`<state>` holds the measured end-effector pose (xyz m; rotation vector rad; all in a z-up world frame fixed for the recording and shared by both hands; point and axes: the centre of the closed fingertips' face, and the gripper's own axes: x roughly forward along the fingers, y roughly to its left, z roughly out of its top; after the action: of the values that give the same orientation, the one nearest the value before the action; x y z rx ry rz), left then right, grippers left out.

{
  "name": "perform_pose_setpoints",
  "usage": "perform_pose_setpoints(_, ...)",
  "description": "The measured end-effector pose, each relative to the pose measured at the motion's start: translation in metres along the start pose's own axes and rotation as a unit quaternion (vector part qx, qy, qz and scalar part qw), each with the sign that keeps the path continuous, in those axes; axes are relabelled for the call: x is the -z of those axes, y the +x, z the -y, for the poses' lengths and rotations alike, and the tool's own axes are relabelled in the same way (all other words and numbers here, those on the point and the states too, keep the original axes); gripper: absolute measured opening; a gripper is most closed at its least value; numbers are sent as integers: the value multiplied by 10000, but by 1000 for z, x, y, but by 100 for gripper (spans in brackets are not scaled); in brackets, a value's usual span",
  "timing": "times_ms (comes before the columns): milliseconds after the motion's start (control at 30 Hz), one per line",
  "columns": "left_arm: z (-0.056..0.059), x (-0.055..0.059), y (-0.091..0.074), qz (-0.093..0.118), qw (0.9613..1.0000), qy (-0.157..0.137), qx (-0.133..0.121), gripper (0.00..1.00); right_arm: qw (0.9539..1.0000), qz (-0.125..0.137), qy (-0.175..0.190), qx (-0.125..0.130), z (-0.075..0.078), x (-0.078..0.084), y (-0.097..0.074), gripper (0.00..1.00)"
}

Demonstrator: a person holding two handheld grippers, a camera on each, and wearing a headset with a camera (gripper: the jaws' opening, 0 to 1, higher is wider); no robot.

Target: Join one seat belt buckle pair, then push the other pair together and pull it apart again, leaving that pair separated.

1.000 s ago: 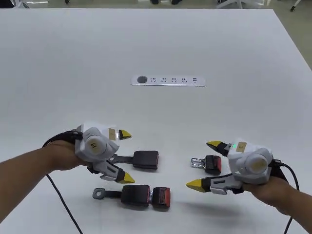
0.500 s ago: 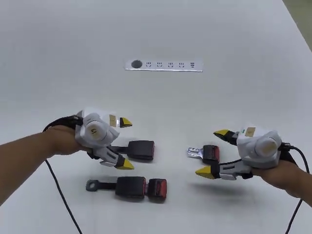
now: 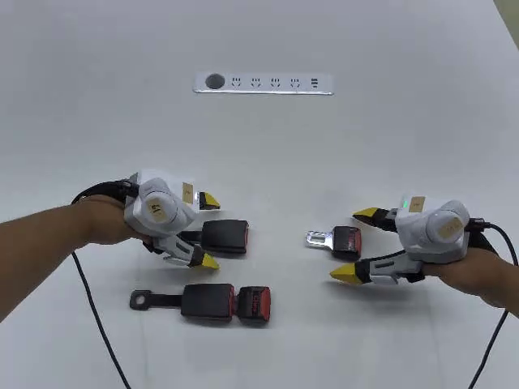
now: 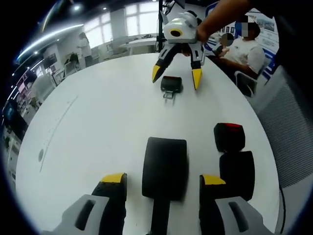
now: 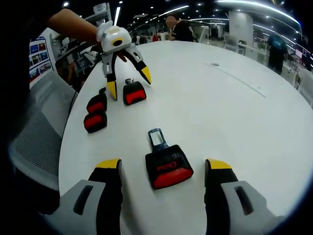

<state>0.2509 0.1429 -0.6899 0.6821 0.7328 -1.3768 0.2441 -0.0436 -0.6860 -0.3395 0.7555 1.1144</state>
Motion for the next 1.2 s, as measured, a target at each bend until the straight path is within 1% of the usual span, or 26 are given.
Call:
perform_pose_setpoints(100,0,0,2,8,10000,5,12,60,10000,-52,-51,-32,1,3,2,65)
perform_pose_setpoints(133,4,0,3,15,9999,-45,119,58,9999,-104,-44,-46,1,5,3,63)
perform_pose_setpoints(167,5,0,3,29,9999,-53,147,55,9998,-130,-133,-8,3,6,3,59)
perform_pose_setpoints(200,4,-1,3,67,9999,-3,131,55,9999,-63,22,-90,0,5,5,55)
perform_pose_setpoints(233,5,0,2,59,9999,-18,143,55,9999,-120,-69,-69,2,7,8,47)
perform_pose_setpoints(267,5,0,2,78,9999,-32,148,55,9996,-154,-237,45,6,7,7,44)
perform_pose_setpoints(300,5,0,2,88,9998,-25,150,55,9995,-138,-271,28,4,6,8,42)
perform_pose_setpoints(400,6,-1,1,84,9998,6,166,53,9997,-120,-226,-20,0,2,9,41)
perform_pose_setpoints(467,7,-2,1,72,9997,56,206,51,9992,-158,-378,-13,2,5,12,36)
perform_pose_setpoints(567,7,-1,1,67,9997,80,212,48,9986,-206,-477,-50,2,4,13,36)
perform_pose_setpoints(633,7,-1,1,64,9997,76,213,40,9985,-245,-483,-55,1,4,13,36)
perform_pose_setpoints(733,4,-2,2,63,9998,81,186,35,9978,-341,-556,-141,2,4,15,36)
perform_pose_setpoints(767,4,-2,2,68,9997,88,198,35,9971,-387,-636,-181,2,5,15,36)
perform_pose_setpoints(933,5,-1,1,0,9997,110,211,34,9948,-571,-778,-321,3,6,14,35)
perform_pose_setpoints(1067,5,0,1,-44,9997,117,227,34,9938,-666,-819,-337,0,4,11,35)
perform_pose_setpoints(1200,4,0,1,-37,9997,101,224,34,9936,-684,-834,-335,0,4,10,35)
